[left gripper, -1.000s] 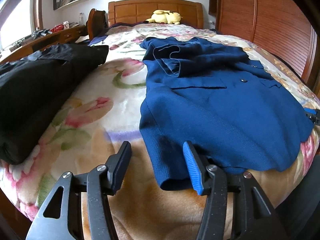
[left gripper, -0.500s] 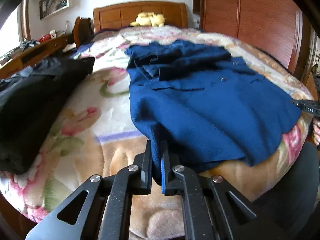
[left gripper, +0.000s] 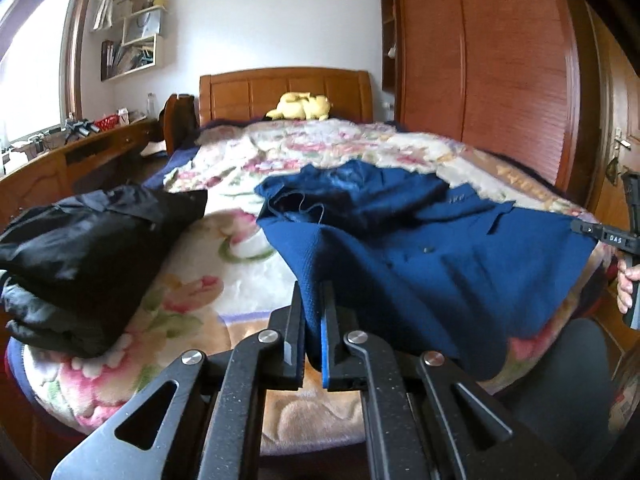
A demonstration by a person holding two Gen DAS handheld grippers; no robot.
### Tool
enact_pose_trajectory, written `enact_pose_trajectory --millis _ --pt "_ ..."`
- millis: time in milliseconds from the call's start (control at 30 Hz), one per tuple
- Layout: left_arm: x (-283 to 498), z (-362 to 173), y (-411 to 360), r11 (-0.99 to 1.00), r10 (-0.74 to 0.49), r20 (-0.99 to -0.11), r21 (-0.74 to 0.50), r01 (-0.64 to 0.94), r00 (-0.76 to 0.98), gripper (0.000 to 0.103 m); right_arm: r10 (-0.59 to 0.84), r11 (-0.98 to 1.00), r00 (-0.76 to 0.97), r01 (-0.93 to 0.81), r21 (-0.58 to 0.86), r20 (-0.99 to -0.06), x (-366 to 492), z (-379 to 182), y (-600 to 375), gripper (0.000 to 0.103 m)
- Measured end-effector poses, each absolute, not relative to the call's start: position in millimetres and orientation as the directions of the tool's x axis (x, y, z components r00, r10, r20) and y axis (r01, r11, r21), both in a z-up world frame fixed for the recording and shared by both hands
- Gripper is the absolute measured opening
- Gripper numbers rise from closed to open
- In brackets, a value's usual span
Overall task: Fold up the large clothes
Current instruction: 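Grasp the jacket hem with the left gripper while the right gripper grasps the hem too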
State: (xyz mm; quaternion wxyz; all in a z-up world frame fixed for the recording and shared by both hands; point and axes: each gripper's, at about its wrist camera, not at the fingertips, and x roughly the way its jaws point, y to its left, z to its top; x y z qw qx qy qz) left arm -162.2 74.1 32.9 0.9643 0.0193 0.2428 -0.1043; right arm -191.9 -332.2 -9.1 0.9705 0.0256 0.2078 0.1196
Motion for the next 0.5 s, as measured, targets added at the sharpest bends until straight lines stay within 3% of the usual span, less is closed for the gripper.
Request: enact_pose_trajectory --millis 500 --pt "-207.9 72.4 80.0 0.979 -0.181 -0.351 0.026 0.203 0.919 0.006 0.298 0.954 0.907 -0.296 0.054 -0.297 -251.7 5.6 -344.6 0.004"
